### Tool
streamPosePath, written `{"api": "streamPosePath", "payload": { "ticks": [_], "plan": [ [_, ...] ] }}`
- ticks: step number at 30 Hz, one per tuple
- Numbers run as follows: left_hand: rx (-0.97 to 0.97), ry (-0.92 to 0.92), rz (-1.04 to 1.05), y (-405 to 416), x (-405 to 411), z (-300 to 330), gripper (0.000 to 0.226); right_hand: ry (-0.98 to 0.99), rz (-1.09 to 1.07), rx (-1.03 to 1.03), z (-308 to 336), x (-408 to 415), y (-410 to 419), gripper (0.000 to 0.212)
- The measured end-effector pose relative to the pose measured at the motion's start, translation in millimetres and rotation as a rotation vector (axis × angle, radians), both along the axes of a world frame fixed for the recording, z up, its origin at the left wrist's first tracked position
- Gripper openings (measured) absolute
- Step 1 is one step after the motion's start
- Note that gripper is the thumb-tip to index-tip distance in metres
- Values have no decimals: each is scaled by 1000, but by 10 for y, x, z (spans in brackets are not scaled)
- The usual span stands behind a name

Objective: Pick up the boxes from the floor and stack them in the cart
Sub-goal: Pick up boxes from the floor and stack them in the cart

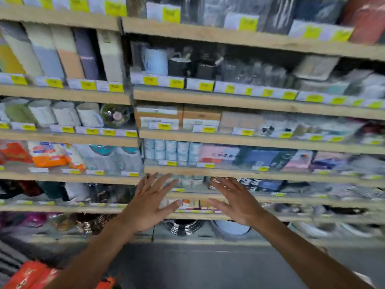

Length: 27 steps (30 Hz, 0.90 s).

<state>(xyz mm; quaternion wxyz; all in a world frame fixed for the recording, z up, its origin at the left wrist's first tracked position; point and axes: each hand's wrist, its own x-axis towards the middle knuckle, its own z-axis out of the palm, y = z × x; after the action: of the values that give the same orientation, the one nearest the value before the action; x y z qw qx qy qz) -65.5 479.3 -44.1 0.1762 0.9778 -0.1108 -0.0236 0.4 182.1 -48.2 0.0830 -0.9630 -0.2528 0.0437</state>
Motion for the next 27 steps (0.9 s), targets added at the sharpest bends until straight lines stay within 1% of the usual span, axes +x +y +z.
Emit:
{"api": "streamPosePath", "payload": {
  "ticks": [4, 8, 11, 12, 15, 17, 19, 23, 25, 27],
  "plan": [
    [5, 5, -129, -938, 440, 26, 90, 30, -112, 50, -58, 180, -947, 94],
    [59, -12, -207, -1815, 839, 28, 95, 52, -195, 91, -2, 282, -1739, 93],
    [84, -38, -280, -2457, 1144, 34, 90, 28, -282, 121, 15, 293, -2358, 104],
    [90, -37, -314, -2667, 1229, 37, 87, 25, -314, 126, -9, 274, -2576, 105],
    [72, -30, -413, -3266, 1417, 35, 77, -15, -407, 123, -63, 168, -3185, 90],
    [91, -30, -489, -3623, 1544, 16, 76, -24, -482, 136, -88, 87, -3538, 90],
    [103, -16, -564, -3964, 1686, -18, 81, -30, -561, 154, -142, -6, -3831, 90],
    [106, -14, -724, -4676, 1890, -131, 94, -30, -722, 153, -276, -282, -4298, 83],
    [100, -5, -806, -5020, 1957, -202, 106, -19, -805, 123, -296, -427, -4473, 84],
    [88, -17, -889, -5348, 2024, -254, 109, -12, -895, 97, -312, -545, -4636, 86]
  ]
}}
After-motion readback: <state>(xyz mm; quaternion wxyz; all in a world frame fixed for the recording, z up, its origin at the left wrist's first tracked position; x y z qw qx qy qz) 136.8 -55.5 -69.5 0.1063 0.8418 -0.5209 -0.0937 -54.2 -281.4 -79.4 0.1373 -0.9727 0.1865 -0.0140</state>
